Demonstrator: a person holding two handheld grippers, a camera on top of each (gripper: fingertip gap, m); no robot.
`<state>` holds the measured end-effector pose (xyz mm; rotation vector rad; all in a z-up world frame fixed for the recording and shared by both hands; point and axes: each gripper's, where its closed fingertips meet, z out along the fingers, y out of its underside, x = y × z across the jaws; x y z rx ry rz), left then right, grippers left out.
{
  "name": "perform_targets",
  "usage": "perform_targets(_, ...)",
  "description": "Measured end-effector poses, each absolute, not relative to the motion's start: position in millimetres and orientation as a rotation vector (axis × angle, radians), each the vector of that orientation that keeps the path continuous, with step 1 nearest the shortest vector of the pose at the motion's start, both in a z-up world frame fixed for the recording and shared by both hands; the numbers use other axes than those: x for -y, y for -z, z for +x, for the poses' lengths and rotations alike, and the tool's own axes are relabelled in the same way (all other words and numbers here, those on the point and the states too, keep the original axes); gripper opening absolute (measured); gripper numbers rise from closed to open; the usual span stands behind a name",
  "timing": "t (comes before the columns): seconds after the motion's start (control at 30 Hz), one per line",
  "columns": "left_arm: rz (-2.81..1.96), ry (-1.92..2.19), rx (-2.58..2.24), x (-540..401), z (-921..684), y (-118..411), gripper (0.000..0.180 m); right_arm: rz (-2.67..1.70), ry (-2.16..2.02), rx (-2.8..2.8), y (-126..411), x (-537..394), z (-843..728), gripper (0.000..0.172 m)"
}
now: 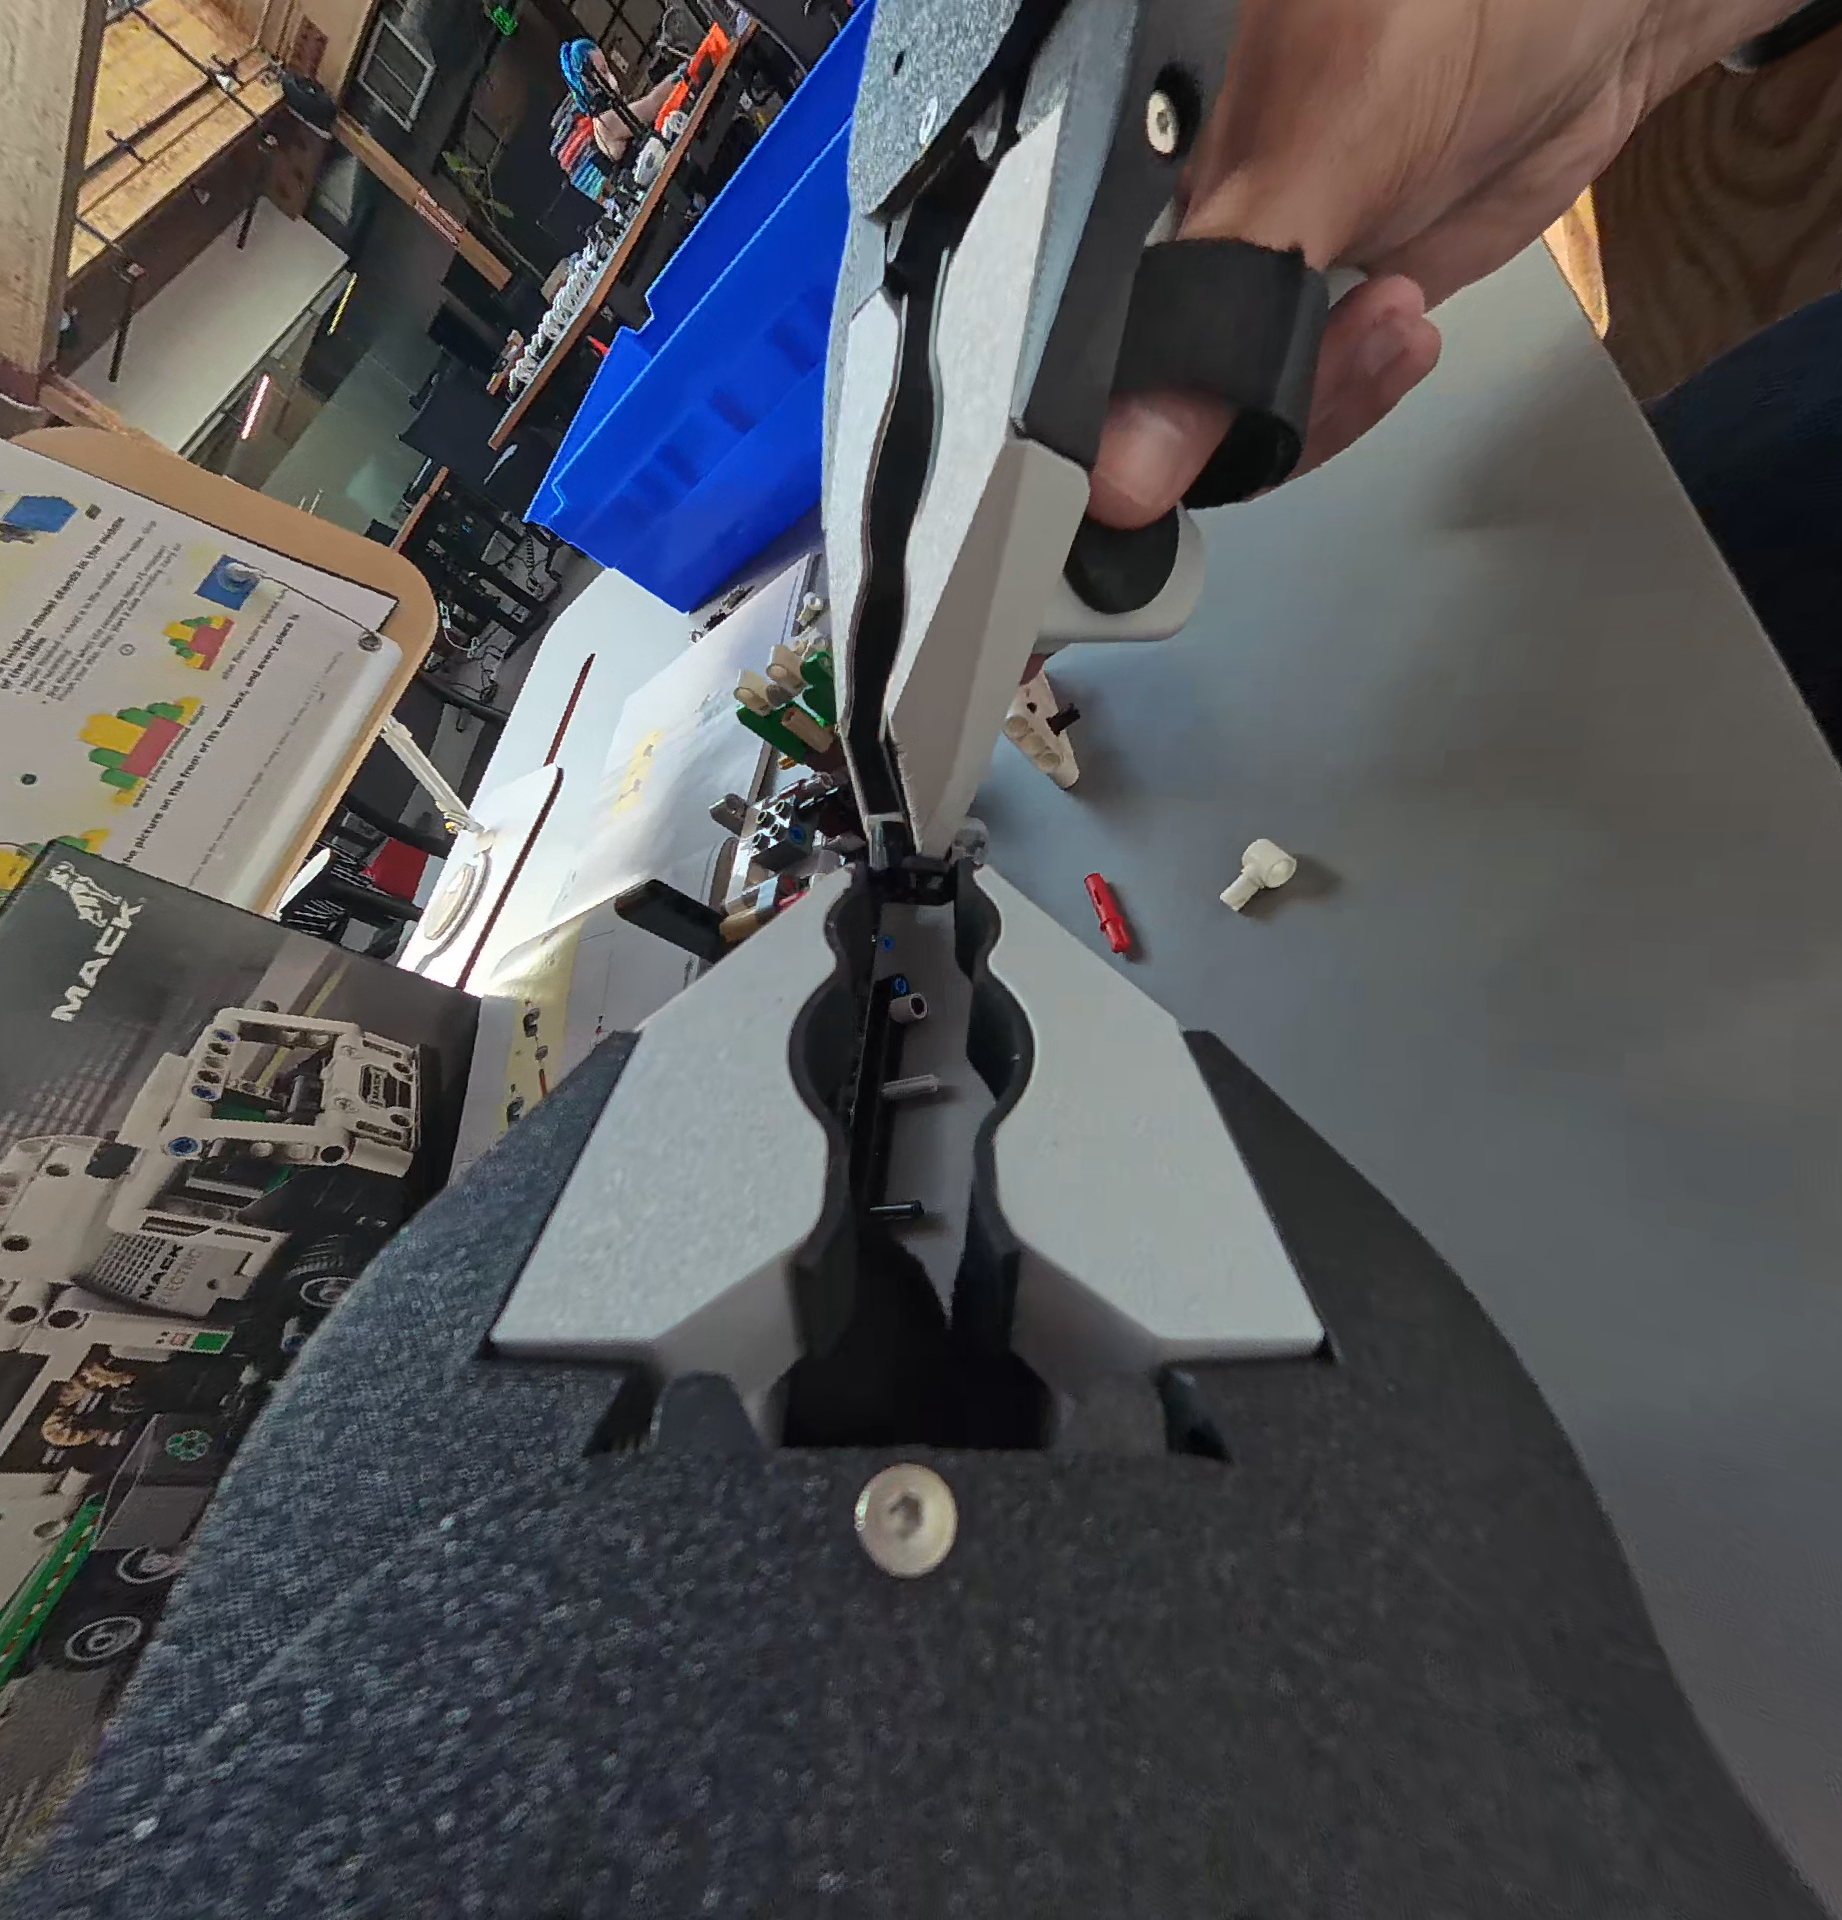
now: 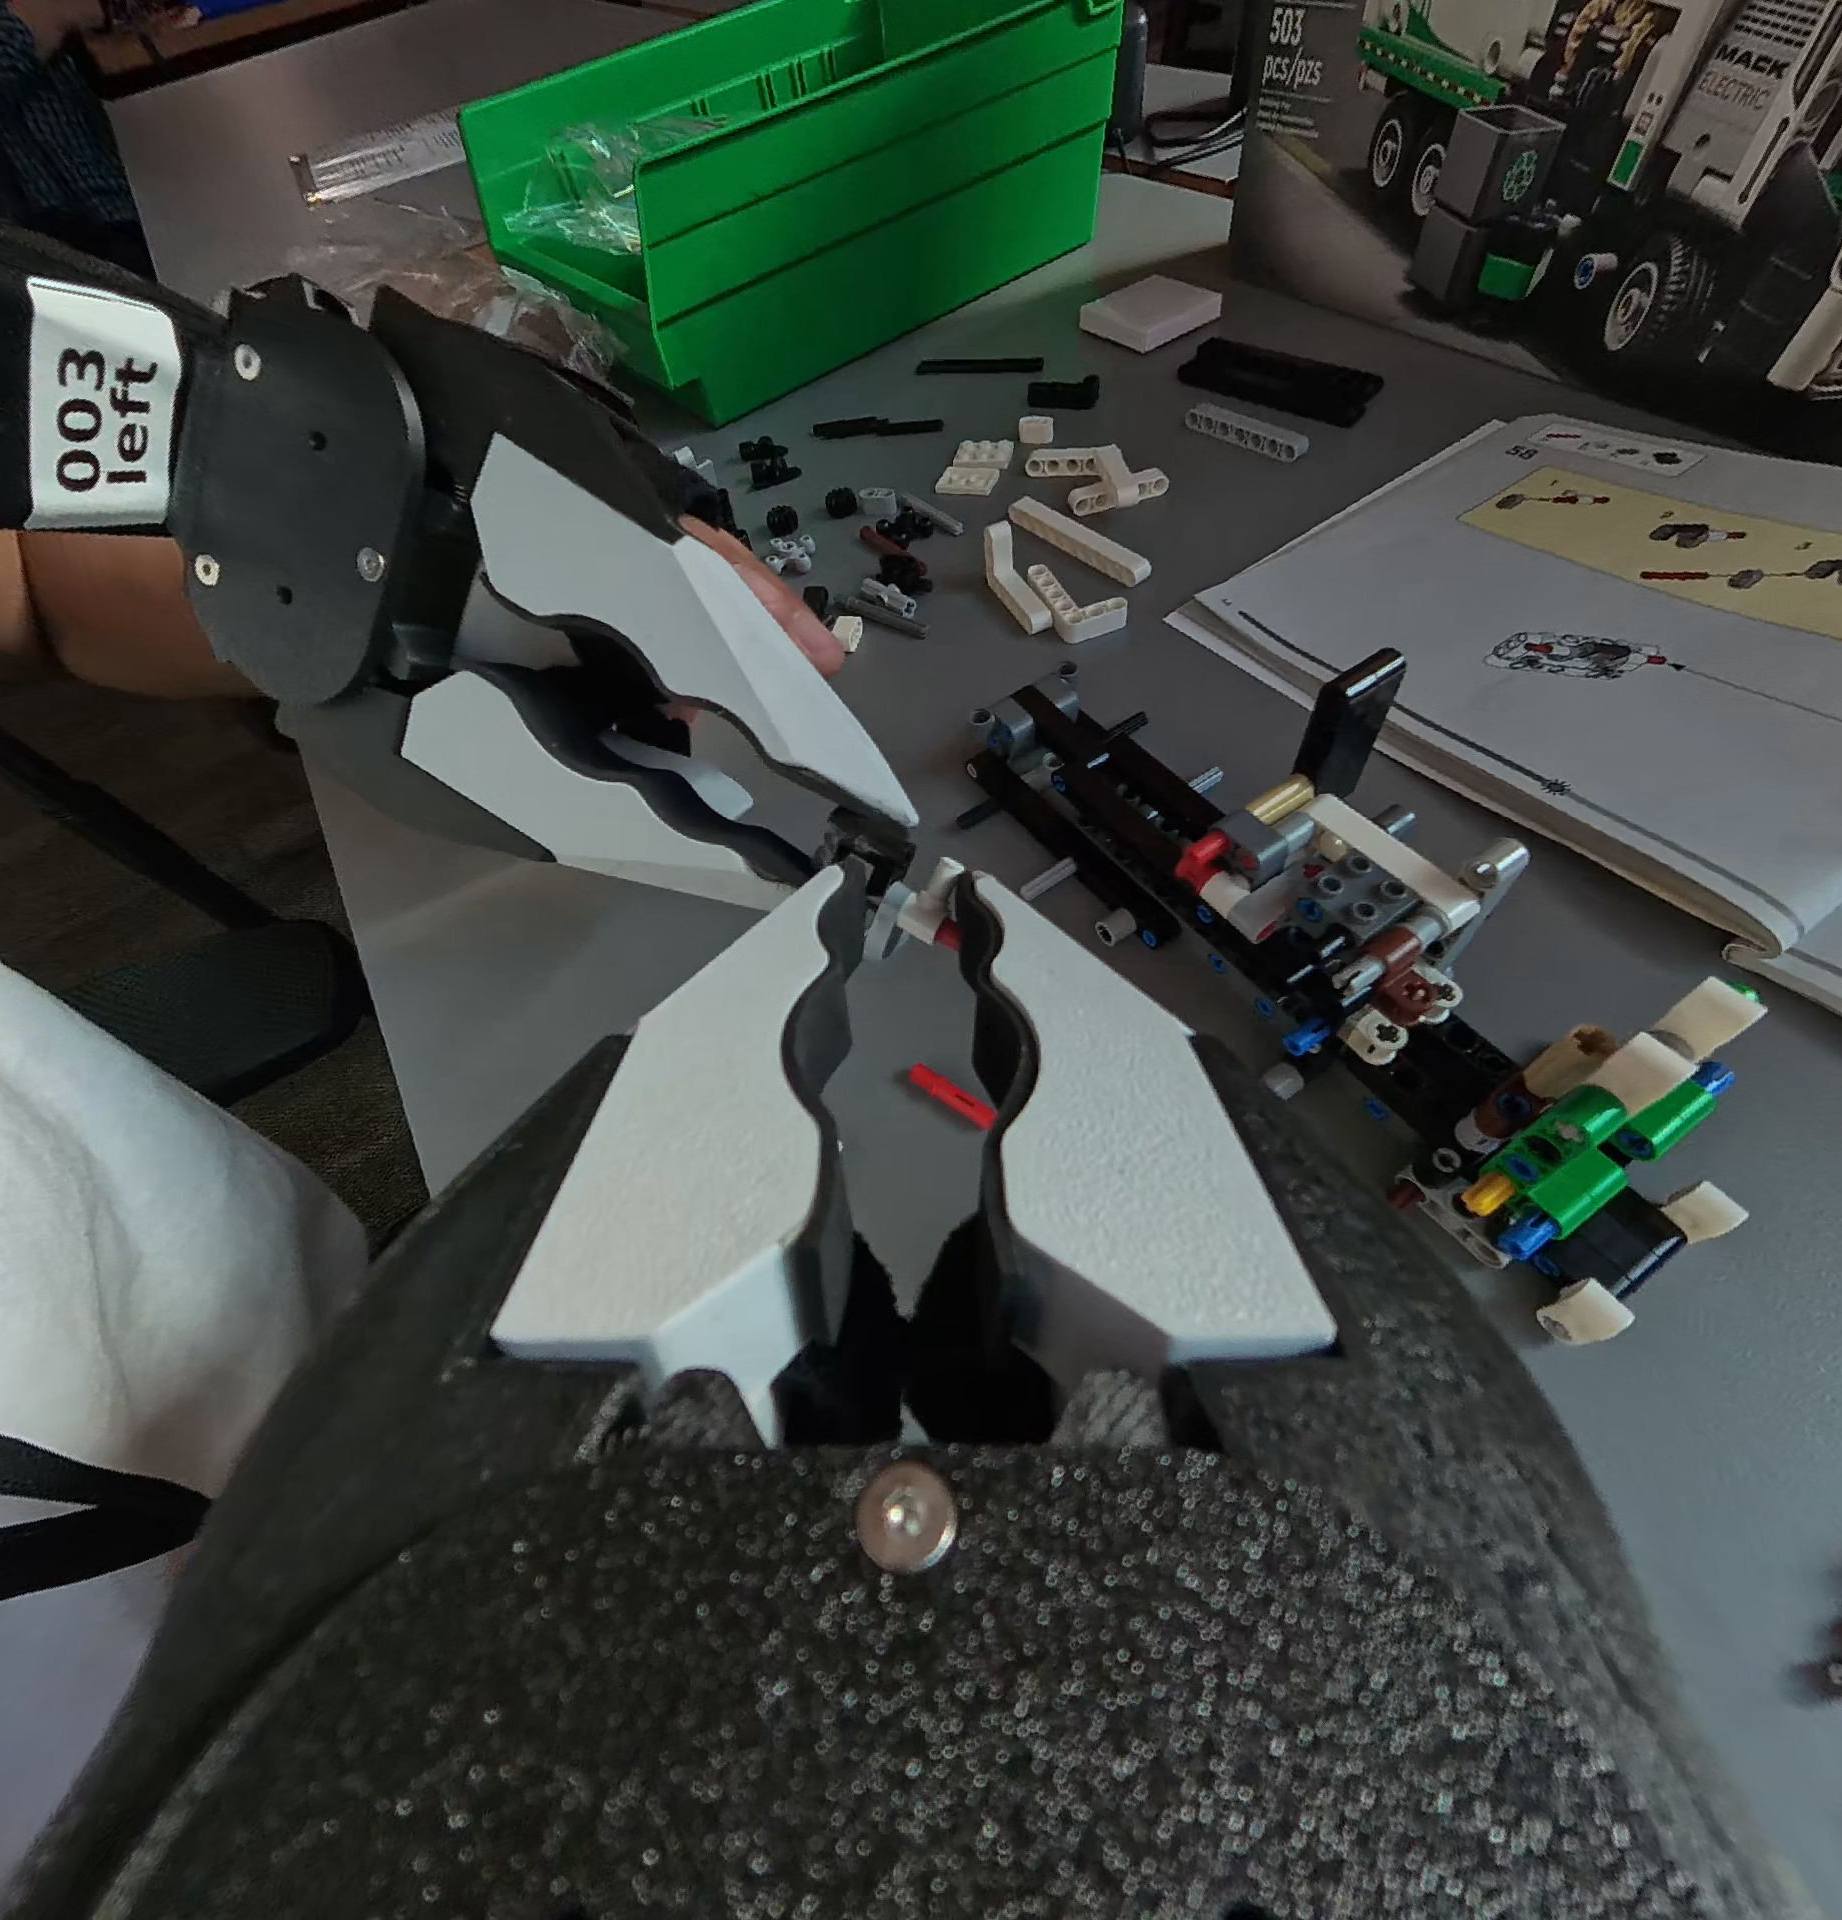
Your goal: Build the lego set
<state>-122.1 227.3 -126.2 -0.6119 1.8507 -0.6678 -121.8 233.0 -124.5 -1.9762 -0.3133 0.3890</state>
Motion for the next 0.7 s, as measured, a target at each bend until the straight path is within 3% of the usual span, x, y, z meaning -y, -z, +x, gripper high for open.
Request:
perform_targets(0.4,-0.745,0.843,-1.818,-228,-122,117,0.012,-1.898,-0.305,0.338,112,-233,-122,0.017)
perform_targets(0.7,-0.326,0.756,-1.701,-203,-141,89,0.012,-1.812,-1.088,0.375,89,-198,-138,0.024)
